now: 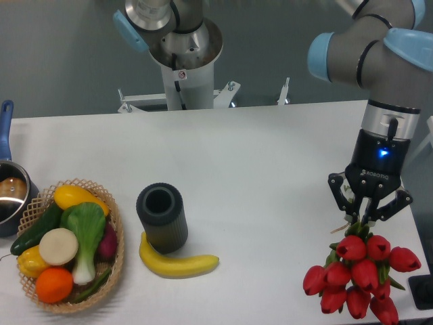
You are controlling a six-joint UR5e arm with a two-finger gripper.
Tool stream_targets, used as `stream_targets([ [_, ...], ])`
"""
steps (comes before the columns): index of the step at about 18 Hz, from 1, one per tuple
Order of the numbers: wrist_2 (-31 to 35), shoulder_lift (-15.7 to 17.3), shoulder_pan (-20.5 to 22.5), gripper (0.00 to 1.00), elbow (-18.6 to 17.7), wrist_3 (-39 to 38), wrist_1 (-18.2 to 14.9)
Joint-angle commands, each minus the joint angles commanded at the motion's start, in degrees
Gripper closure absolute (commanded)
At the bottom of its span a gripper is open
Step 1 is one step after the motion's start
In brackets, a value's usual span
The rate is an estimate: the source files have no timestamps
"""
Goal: Insert the flowers into the vase
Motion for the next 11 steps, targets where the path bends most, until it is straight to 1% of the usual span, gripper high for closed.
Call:
stream_targets([
  [2, 0.0, 0.3, -0.1, 0.79, -1.0, 0.2, 0.0],
  [5, 0.0, -0.3, -0.1, 0.79, -0.2, -0.1, 0.0],
  [9, 0.0, -0.4, -0.2, 0.79, 0.2, -0.1, 0.2],
  [11, -0.3, -0.1, -0.5, 0.79, 0.1, -0.2, 0.9],
])
